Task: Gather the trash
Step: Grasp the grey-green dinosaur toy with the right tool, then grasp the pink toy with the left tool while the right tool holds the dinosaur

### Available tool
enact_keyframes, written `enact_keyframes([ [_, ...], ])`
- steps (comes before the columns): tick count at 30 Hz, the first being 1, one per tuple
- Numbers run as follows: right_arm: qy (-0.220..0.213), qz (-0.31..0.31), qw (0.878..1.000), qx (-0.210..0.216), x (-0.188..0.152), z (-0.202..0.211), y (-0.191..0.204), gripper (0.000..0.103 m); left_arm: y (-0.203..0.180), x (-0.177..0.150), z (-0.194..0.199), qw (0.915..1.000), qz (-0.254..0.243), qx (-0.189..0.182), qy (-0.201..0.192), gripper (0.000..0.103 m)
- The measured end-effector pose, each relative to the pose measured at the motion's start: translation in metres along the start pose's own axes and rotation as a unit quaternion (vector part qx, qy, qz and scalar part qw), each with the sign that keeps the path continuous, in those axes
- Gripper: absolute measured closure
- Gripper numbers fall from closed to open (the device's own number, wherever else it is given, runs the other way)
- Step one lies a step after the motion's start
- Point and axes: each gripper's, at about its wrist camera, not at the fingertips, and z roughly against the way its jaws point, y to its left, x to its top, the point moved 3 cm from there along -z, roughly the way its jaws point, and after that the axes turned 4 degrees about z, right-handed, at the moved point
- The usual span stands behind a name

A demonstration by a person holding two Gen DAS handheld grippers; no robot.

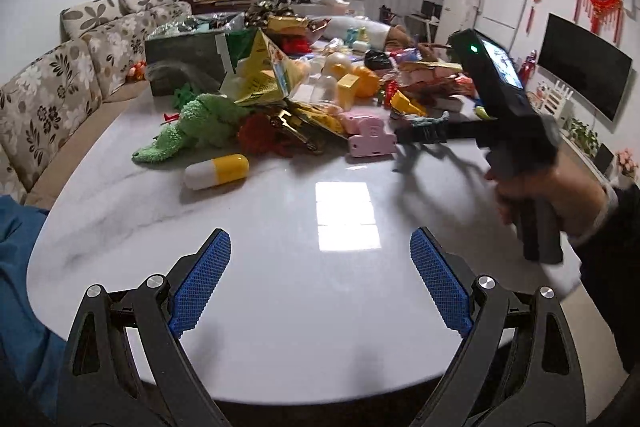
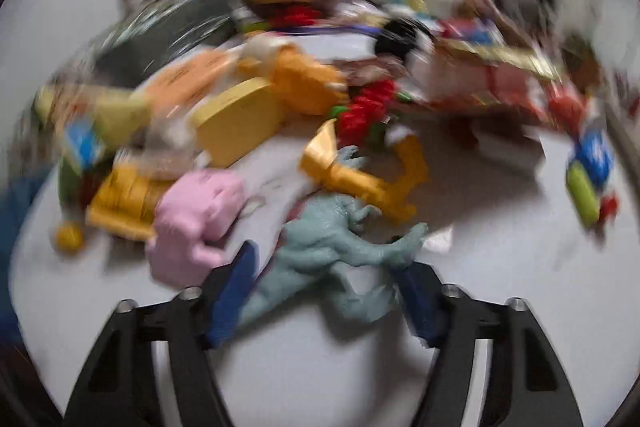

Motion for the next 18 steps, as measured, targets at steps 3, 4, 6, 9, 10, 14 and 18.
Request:
enact_keyframes([
  [3,-0.001,-0.012,1.000,0.018,-0.013,0.011,-0.011,0.041,-0.003,0.008,-0.016,0.9999,0.008,0.000,0.011,0.014],
  [4,-0.005,-0.020,0.999,0.024,-0.021,0.018,-0.018,0.042,-0.007,0.013,-0.023,0.9998,0.009,-0.008,0.017,0.014],
  [6,-0.007,-0.049,0.997,0.060,-0.042,0.034,-0.039,0.043,-0.017,0.023,-0.034,0.9998,0.008,-0.010,0.017,0.014],
  [9,-0.005,-0.085,0.992,0.088,-0.073,0.058,-0.065,0.048,-0.041,0.047,-0.059,0.9999,0.003,0.003,0.012,0.014],
  [10,-0.005,-0.096,0.991,0.094,-0.084,0.065,-0.072,0.048,-0.047,0.053,-0.067,0.9999,0.002,0.005,0.012,0.014],
  [14,-0.004,-0.111,0.990,0.088,-0.126,0.101,-0.090,0.049,-0.067,0.078,-0.108,0.9982,0.000,0.055,0.023,0.014],
  [18,-0.006,-0.098,0.992,0.076,-0.137,0.110,-0.092,0.049,-0.068,0.087,-0.154,0.9909,0.000,0.117,0.067,0.014],
])
